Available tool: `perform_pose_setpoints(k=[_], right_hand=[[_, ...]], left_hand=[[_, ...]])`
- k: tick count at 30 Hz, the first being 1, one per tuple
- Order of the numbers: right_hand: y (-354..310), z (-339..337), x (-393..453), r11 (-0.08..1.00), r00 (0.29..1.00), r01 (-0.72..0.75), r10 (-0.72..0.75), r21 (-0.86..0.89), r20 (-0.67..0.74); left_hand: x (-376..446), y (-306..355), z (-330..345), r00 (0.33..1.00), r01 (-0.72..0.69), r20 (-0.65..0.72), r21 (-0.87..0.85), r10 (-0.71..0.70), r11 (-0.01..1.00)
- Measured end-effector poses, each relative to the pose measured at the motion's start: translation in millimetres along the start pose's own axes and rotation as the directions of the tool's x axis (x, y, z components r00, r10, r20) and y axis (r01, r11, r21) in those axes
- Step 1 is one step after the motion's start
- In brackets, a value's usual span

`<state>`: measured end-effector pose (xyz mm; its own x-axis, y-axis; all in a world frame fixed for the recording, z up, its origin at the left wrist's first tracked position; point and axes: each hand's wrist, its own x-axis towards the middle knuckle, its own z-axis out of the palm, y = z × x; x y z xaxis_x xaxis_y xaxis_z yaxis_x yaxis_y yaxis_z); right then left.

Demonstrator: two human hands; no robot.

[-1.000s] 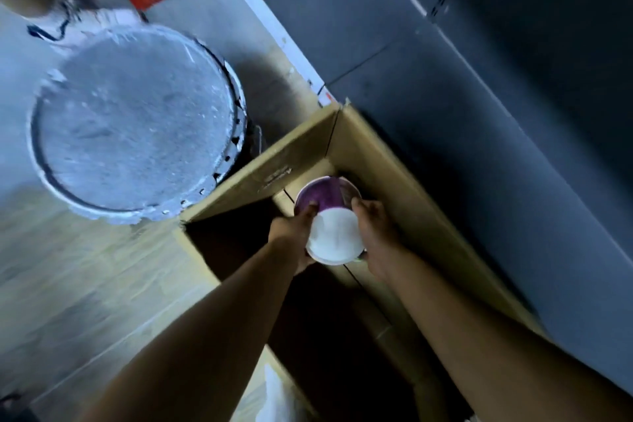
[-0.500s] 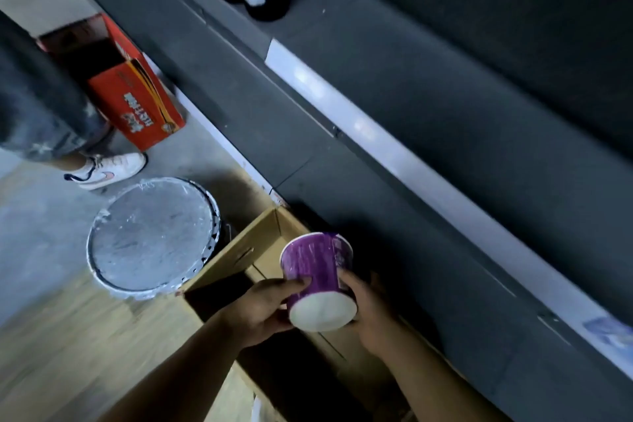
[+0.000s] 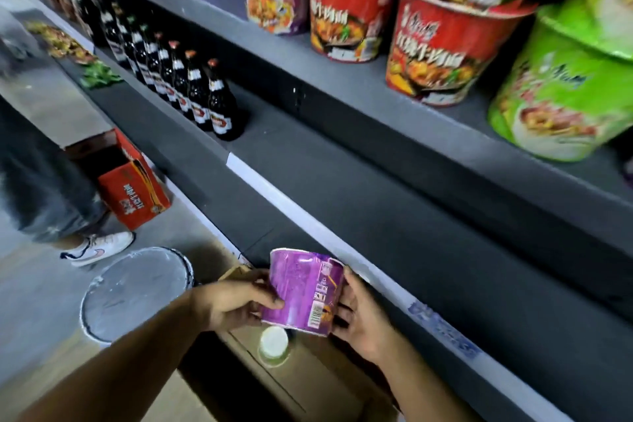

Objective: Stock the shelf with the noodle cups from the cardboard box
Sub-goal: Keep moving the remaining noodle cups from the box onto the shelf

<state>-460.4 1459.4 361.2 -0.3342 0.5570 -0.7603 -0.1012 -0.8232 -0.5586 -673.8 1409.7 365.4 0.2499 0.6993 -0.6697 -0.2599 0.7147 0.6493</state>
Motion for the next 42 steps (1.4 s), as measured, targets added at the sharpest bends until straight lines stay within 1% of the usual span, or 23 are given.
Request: perform_pose_setpoints(k=[3, 7, 9, 12, 15, 19, 21, 23, 24, 25, 26, 28, 30, 34, 37, 38, 40, 41, 42], right_hand=[[-29, -5, -26, 0.996, 0.997, 0.081, -0.082, 0.039, 0.012], [-63, -3, -61, 0.975, 0.976, 0.202, -0.209, 0.096, 0.068], [-77, -1, -78, 0.955, 0.952, 0.277, -0.287, 0.105, 0.103], [-93, 4, -106, 0.933, 0.918, 0.355, -0.36, 0.059, 0.164], [-102, 5, -126, 0.907, 0.883, 0.421, -0.414, 0.019, 0.22], [-117, 7, -156, 0.867, 0.81, 0.496, -0.477, 0.034, 0.341], [-126, 10, -173, 0.847, 0.767, 0.53, -0.502, 0.047, 0.4], [-136, 12, -190, 0.823, 0.733, 0.568, -0.52, 0.026, 0.438], [-140, 12, -197, 0.808, 0.716, 0.59, -0.527, 0.007, 0.459], [-143, 12, -204, 0.791, 0.699, 0.612, -0.535, -0.01, 0.476], [-146, 10, -211, 0.77, 0.681, 0.638, -0.551, -0.022, 0.483], [-150, 10, -219, 0.76, 0.674, 0.649, -0.56, -0.024, 0.482], [-152, 6, -232, 0.752, 0.649, 0.659, -0.566, -0.003, 0.509], [-153, -9, -264, 0.755, 0.58, 0.649, -0.571, 0.093, 0.581], [-154, -26, -286, 0.757, 0.551, 0.634, -0.585, 0.158, 0.595], [-154, -32, -291, 0.749, 0.55, 0.643, -0.596, 0.16, 0.585], [-153, -42, -301, 0.73, 0.554, 0.669, -0.614, 0.137, 0.563], [-152, -47, -305, 0.715, 0.549, 0.687, -0.626, 0.128, 0.553], [-151, -52, -310, 0.698, 0.541, 0.705, -0.642, 0.122, 0.544]], left_hand=[[-18, 27, 23, 0.996, -0.038, 0.079, -0.041, 0.041, 0.998], [-38, 55, 52, 0.991, -0.056, 0.114, -0.08, 0.065, 0.995], [-46, 64, 65, 0.986, -0.097, 0.121, -0.154, 0.116, 0.983], [-62, 79, 81, 0.971, -0.168, 0.13, -0.234, 0.202, 0.958], [-76, 91, 88, 0.953, -0.224, 0.153, -0.227, 0.262, 0.948], [-98, 112, 100, 0.915, -0.309, 0.201, -0.203, 0.349, 0.929], [-109, 125, 105, 0.889, -0.326, 0.253, -0.235, 0.382, 0.916], [-125, 138, 121, 0.845, -0.381, 0.33, -0.18, 0.42, 0.907], [-134, 144, 130, 0.793, -0.416, 0.408, -0.181, 0.453, 0.891], [-132, 148, 130, 0.729, -0.463, 0.456, -0.223, 0.511, 0.858], [-132, 152, 132, 0.687, -0.49, 0.488, -0.237, 0.538, 0.839], [-134, 154, 143, 0.677, -0.449, 0.546, -0.225, 0.494, 0.865], [-139, 154, 159, 0.665, -0.478, 0.561, -0.189, 0.494, 0.858], [-142, 149, 189, 0.714, -0.482, 0.527, -0.109, 0.461, 0.87], [-147, 155, 212, 0.713, -0.474, 0.552, -0.074, 0.432, 0.877], [-148, 159, 220, 0.696, -0.475, 0.581, -0.068, 0.422, 0.877], [-148, 164, 233, 0.64, -0.484, 0.646, -0.082, 0.416, 0.871], [-144, 164, 237, 0.624, -0.486, 0.658, -0.095, 0.421, 0.869], [-144, 163, 243, 0.631, -0.473, 0.657, -0.095, 0.412, 0.876]])
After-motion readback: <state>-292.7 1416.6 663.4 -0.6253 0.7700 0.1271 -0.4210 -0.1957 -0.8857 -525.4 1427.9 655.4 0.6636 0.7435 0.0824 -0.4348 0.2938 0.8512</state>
